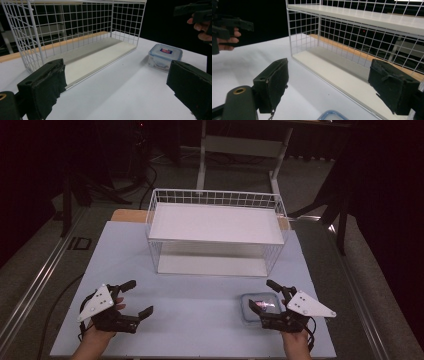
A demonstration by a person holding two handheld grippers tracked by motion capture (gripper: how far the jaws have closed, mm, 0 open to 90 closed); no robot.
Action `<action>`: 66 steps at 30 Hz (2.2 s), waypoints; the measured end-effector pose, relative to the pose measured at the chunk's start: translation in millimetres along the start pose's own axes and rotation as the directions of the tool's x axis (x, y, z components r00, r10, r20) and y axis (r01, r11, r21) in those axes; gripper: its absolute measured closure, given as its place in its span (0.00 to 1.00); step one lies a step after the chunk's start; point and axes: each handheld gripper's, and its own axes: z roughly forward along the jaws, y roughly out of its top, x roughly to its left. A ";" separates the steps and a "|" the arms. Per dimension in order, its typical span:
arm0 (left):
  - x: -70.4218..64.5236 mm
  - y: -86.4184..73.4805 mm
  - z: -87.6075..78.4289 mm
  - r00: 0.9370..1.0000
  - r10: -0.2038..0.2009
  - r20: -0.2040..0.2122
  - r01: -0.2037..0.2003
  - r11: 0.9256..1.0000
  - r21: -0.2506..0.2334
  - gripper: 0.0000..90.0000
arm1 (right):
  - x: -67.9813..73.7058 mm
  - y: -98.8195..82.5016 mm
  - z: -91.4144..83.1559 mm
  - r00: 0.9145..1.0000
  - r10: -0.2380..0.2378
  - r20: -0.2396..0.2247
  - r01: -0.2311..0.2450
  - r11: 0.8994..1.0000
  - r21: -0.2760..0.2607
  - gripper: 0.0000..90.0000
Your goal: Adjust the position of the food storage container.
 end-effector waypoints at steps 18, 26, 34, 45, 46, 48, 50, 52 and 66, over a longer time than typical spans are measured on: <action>-6.2 0.8 8.8 0.999 0.041 0.014 -0.041 0.999 0.015 0.04 | 1.4 27.4 -11.4 0.999 -0.019 0.037 0.021 0.998 -0.063 0.15; -7.0 -1.5 10.8 0.999 0.041 0.017 -0.041 0.999 0.026 0.04 | -16.4 34.7 -7.7 0.999 -0.030 0.040 0.030 0.999 0.019 0.27; -6.6 -3.7 13.2 0.999 0.049 0.006 -0.050 0.998 0.049 0.04 | -35.6 16.8 -2.9 0.992 -0.012 0.125 -0.004 0.992 0.123 0.59; -6.0 -5.0 14.7 0.999 0.047 0.006 -0.047 0.998 0.049 0.04 | -53.3 -8.5 -1.2 0.987 0.016 0.160 -0.051 0.973 0.223 0.91; -6.1 -4.9 14.7 0.999 0.047 0.007 -0.048 0.998 0.049 0.04 | -54.4 -11.3 -1.5 0.986 0.019 0.164 -0.058 0.970 0.238 0.95; -6.2 -4.7 14.9 0.999 0.047 0.007 -0.048 0.998 0.047 0.04 | -57.0 -17.0 -2.3 0.984 0.017 0.177 -0.063 0.964 0.257 1.00; -6.4 -4.7 15.3 0.999 0.047 0.007 -0.047 0.998 0.048 0.04 | -60.9 -22.6 -3.5 0.982 0.029 0.188 -0.081 0.957 0.279 1.00; -6.6 -4.8 15.6 0.999 0.049 0.009 -0.049 0.997 0.051 0.04 | -65.0 -28.1 -5.4 0.979 0.036 0.201 -0.097 0.949 0.300 1.00; -8.5 -5.2 18.9 0.998 0.057 0.021 -0.058 0.997 0.059 0.04 | -79.3 -66.3 -27.0 0.950 0.015 0.312 -0.158 0.884 0.439 1.00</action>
